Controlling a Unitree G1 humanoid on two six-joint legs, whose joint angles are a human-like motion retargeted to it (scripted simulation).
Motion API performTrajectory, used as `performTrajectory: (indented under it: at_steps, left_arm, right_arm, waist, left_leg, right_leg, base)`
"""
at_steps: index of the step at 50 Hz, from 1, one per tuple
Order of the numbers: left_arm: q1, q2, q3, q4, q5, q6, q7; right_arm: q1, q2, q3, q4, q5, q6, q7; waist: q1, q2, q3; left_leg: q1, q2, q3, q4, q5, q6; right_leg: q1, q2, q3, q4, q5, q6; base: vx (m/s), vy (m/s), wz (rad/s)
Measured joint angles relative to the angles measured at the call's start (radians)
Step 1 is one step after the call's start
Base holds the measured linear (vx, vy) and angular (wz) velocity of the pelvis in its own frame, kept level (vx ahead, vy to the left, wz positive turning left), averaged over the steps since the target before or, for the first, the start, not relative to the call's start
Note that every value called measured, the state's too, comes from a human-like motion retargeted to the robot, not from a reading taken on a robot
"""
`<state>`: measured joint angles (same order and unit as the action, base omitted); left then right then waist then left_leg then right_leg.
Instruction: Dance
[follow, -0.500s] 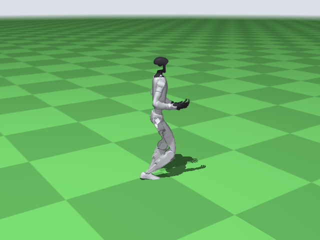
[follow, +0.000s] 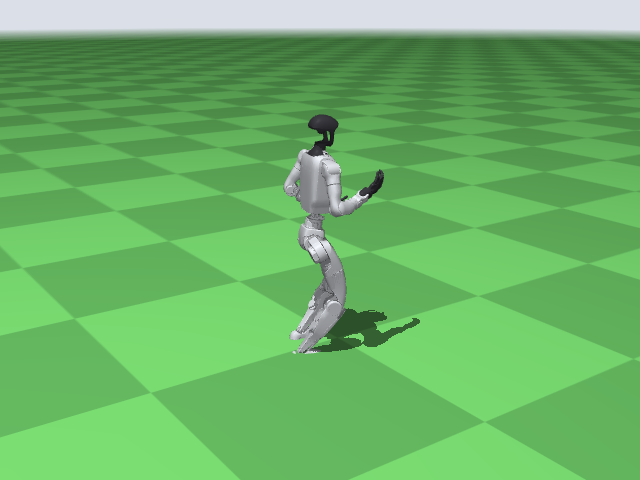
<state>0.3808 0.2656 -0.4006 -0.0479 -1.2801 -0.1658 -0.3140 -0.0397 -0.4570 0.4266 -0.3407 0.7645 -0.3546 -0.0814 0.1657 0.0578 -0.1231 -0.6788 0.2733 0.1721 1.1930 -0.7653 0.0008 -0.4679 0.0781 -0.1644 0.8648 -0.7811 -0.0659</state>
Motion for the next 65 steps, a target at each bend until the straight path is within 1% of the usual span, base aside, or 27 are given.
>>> performTrajectory:
  at_steps: [2,3,5,7,9,11,13,18,23,30,32,35,37,40,42,45,47,50,51,52,53,55,57,58,60,62,65]
  left_arm:
    - [-0.021,0.005,-0.002,0.022,0.015,-0.001,0.016]
    - [-0.023,0.006,-0.006,0.028,0.020,0.000,0.020]
    - [-0.047,0.010,-0.014,0.054,0.031,-0.001,0.030]
    - [-0.065,0.013,-0.019,0.077,0.048,-0.001,0.041]
    - [-0.085,0.016,-0.023,0.095,0.055,0.005,0.043]
    - [-0.105,0.018,-0.027,0.101,0.053,0.013,0.037]
    - [-0.126,0.018,-0.034,0.097,0.042,0.024,0.023]
    - [-0.186,0.032,-0.055,0.050,0.008,0.051,-0.030]
    - [-0.248,0.074,-0.086,-0.006,0.015,0.088,-0.097]
    - [-0.311,0.136,-0.118,-0.048,0.086,0.146,-0.201]
    - [-0.325,0.143,-0.115,-0.045,0.114,0.160,-0.237]
    - [-0.322,0.154,-0.115,-0.052,0.149,0.170,-0.266]
    - [-0.321,0.160,-0.106,-0.056,0.185,0.177,-0.293]
    - [-0.316,0.147,-0.113,-0.064,0.217,0.182,-0.309]
    - [-0.323,0.135,-0.112,-0.050,0.245,0.192,-0.326]
    - [-0.307,0.116,-0.110,-0.023,0.263,0.192,-0.323]
    - [-0.326,0.091,-0.101,0.033,0.275,0.184,-0.316]
    - [-0.305,0.056,-0.094,0.090,0.269,0.177,-0.280]
    - [-0.330,0.039,-0.093,0.133,0.265,0.164,-0.254]
    - [-0.345,0.024,-0.092,0.168,0.261,0.155,-0.231]
    - [-0.341,0.014,-0.091,0.189,0.258,0.151,-0.213]
    - [-0.363,-0.006,-0.092,0.242,0.258,0.135,-0.156]
    - [-0.411,-0.030,-0.095,0.290,0.274,0.119,-0.109]
    - [-0.427,-0.041,-0.096,0.307,0.282,0.115,-0.097]
    - [-0.483,-0.076,-0.091,0.346,0.304,0.103,-0.076]
    - [-0.492,-0.085,-0.081,0.347,0.318,0.097,-0.073]
    - [-0.492,-0.085,-0.046,0.324,0.328,0.085,-0.067]
  right_arm:
    - [0.000,0.004,0.006,0.023,0.018,0.007,0.014]
    - [0.012,0.010,0.010,0.029,0.021,0.010,0.016]
    - [0.029,0.019,0.005,0.047,0.044,0.013,0.029]
    - [0.055,0.031,-0.006,0.059,0.065,0.016,0.035]
    - [0.084,0.043,-0.020,0.066,0.086,0.017,0.040]
    - [0.113,0.055,-0.038,0.072,0.104,0.018,0.043]
    - [0.141,0.066,-0.056,0.077,0.117,0.022,0.047]
    - [0.209,0.088,-0.104,0.086,0.138,0.039,0.066]
    - [0.279,0.091,-0.143,0.080,0.125,0.064,0.114]
    - [0.365,0.058,-0.189,0.055,0.042,0.099,0.189]
    - [0.385,0.045,-0.210,0.042,-0.003,0.111,0.205]
    - [0.409,0.027,-0.228,0.041,-0.057,0.115,0.220]
    - [0.417,0.026,-0.241,0.031,-0.114,0.122,0.226]
    - [0.427,0.019,-0.251,0.032,-0.163,0.123,0.230]
    - [0.415,0.019,-0.265,0.037,-0.211,0.120,0.222]
    - [0.396,0.014,-0.282,0.044,-0.250,0.109,0.203]
    - [0.341,0.016,-0.289,0.061,-0.291,0.090,0.155]
    - [0.304,0.015,-0.311,0.063,-0.324,0.065,0.097]
    - [0.265,0.016,-0.310,0.075,-0.351,0.053,0.048]
    - [0.236,0.016,-0.309,0.084,-0.373,0.044,0.009]
    - [0.225,0.014,-0.310,0.087,-0.385,0.041,-0.007]
    - [0.189,0.005,-0.300,0.106,-0.419,0.044,-0.053]
    - [0.143,-0.019,-0.276,0.149,-0.465,0.061,-0.085]
    - [0.130,-0.034,-0.261,0.173,-0.486,0.072,-0.088]
    - [0.082,-0.069,-0.223,0.260,-0.521,0.093,-0.074]
    - [0.091,-0.081,-0.176,0.322,-0.545,0.121,-0.028]
    - [0.091,-0.075,-0.102,0.434,-0.564,0.154,0.075]
  waist:
    - [0.016,0.051,-0.002]
    - [0.009,0.065,-0.005]
    - [0.004,0.109,-0.007]
    - [-0.019,0.144,-0.014]
    - [-0.052,0.164,-0.024]
    - [-0.091,0.164,-0.037]
    - [-0.135,0.144,-0.055]
    - [-0.257,0.057,-0.095]
    - [-0.361,0.018,-0.095]
    - [-0.462,-0.004,-0.085]
    - [-0.478,-0.010,-0.098]
    - [-0.500,-0.040,-0.108]
    - [-0.494,-0.017,-0.120]
    - [-0.501,-0.049,-0.137]
    - [-0.475,0.000,-0.141]
    - [-0.474,-0.029,-0.158]
    - [-0.449,0.019,-0.148]
    - [-0.447,-0.020,-0.149]
    - [-0.436,0.002,-0.120]
    - [-0.426,0.016,-0.096]
    - [-0.418,0.014,-0.083]
    - [-0.383,0.051,-0.038]
    - [-0.321,0.132,0.006]
    - [-0.291,0.154,0.021]
    - [-0.214,0.224,0.042]
    - [-0.166,0.221,0.050]
    - [-0.119,0.184,0.036]
  left_leg:
    - [0.067,0.103,0.009,0.081,-0.037,0.013]
    - [0.094,0.137,0.015,0.123,-0.041,0.019]
    - [0.186,0.206,0.023,0.149,-0.047,0.016]
    - [0.266,0.241,0.037,0.124,-0.043,0.001]
    - [0.329,0.236,0.058,0.053,-0.038,-0.018]
    - [0.371,0.193,0.086,-0.051,-0.035,-0.033]
    - [0.395,0.112,0.116,-0.175,-0.032,-0.037]
    - [0.415,-0.129,0.178,-0.462,0.000,-0.011]
    - [0.430,-0.276,0.191,-0.613,0.029,0.010]
    - [0.441,-0.370,0.176,-0.676,0.046,0.022]
    - [0.518,-0.427,0.166,-0.873,0.136,0.029]
    - [0.520,-0.455,0.186,-0.869,0.153,0.023]
    - [0.615,-0.474,0.177,-1.102,0.253,0.024]
    - [0.637,-0.502,0.204,-1.141,0.288,0.019]
    - [0.652,-0.450,0.221,-1.201,0.304,0.018]
    - [0.667,-0.465,0.246,-1.209,0.326,0.021]
    - [0.664,-0.397,0.262,-1.188,0.302,0.025]
    - [0.653,-0.396,0.273,-1.077,0.286,0.036]
    - [0.560,-0.301,0.264,-0.808,0.167,0.038]
    - [0.486,-0.223,0.256,-0.583,0.084,0.038]
    - [0.450,-0.178,0.250,-0.445,0.075,0.035]
    - [0.338,-0.019,0.208,-0.099,0.080,0.013]
    - [0.219,0.155,0.111,0.165,0.103,-0.008]
    - [0.177,0.203,0.069,0.247,0.114,-0.010]
    - [0.069,0.304,-0.039,0.355,0.124,-0.021]
    - [0.028,0.313,-0.079,0.364,0.098,-0.010]
    - [-0.011,0.246,-0.110,0.250,0.049,0.003]
  right_leg:
    - [0.057,0.069,-0.019,-0.102,0.040,-0.016]
    - [0.044,0.073,-0.034,-0.080,0.039,-0.019]
    - [0.093,0.124,-0.050,-0.169,0.074,-0.035]
    - [0.102,0.145,-0.070,-0.203,0.097,-0.044]
    - [0.093,0.141,-0.088,-0.215,0.111,-0.046]
    - [0.064,0.107,-0.101,-0.201,0.115,-0.041]
    - [0.013,0.040,-0.105,-0.158,0.107,-0.030]
    - [-0.162,-0.174,-0.063,0.017,0.065,0.007]
    - [-0.287,-0.306,-0.003,0.177,0.082,0.045]
    - [-0.327,-0.375,0.058,0.335,0.080,0.063]
    - [-0.313,-0.384,0.064,0.321,0.070,0.065]
    - [-0.292,-0.414,0.080,0.324,0.041,0.074]
    - [-0.254,-0.376,0.049,0.247,0.019,0.064]
    - [-0.238,-0.396,0.059,0.219,-0.026,0.066]
    - [-0.191,-0.309,0.018,0.100,-0.016,0.041]
    - [-0.186,-0.317,0.044,0.092,-0.033,0.044]
    - [-0.125,-0.223,0.021,-0.023,-0.006,0.021]
    - [-0.109,-0.241,0.060,0.004,-0.018,0.025]
    - [-0.064,-0.191,0.045,-0.042,-0.006,0.010]
    - [-0.030,-0.155,0.035,-0.064,-0.001,-0.001]
    - [-0.021,-0.145,0.034,-0.039,-0.008,-0.004]
    - [0.005,-0.059,0.012,-0.026,-0.011,-0.027]
    - [0.037,0.075,-0.013,-0.069,0.010,-0.058]
    - [0.049,0.114,-0.013,-0.077,0.016,-0.066]
    - [0.104,0.221,-0.001,-0.198,0.080,-0.082]
    - [0.120,0.228,0.013,-0.183,0.078,-0.076]
    - [0.154,0.194,0.038,-0.220,0.086,-0.058]
  base:
    - [-0.14,0.01,-0.06]
    - [-0.17,0.03,0.09]
    - [-0.12,0.05,0.12]
    - [-0.11,0.09,0.18]
    - [-0.12,0.12,0.29]
    - [-0.12,0.14,0.40]
    - [-0.12,0.16,0.53]
    - [-0.14,0.18,0.68]
    - [-0.17,0.19,0.53]
    - [-0.13,0.12,0.34]
    - [-0.01,0.03,0.10]
    - [-0.06,-0.01,0.04]
    - [0.06,-0.06,-0.31]
    - [0.00,-0.11,-0.33]
    - [0.06,-0.13,-0.69]
    - [0.02,-0.15,-0.46]
    - [0.10,-0.14,-0.69]
    - [0.01,-0.15,-0.34]
    - [0.00,-0.12,-0.46]
    - [-0.04,-0.11,-0.48]
    - [-0.07,-0.12,-0.45]
    - [-0.09,-0.11,-0.61]
    - [-0.03,-0.10,-0.92]
    - [0.01,-0.07,-0.95]
    - [0.04,-0.03,-0.95]
    - [0.09,0.05,-0.49]
    - [0.16,0.12,-0.07]
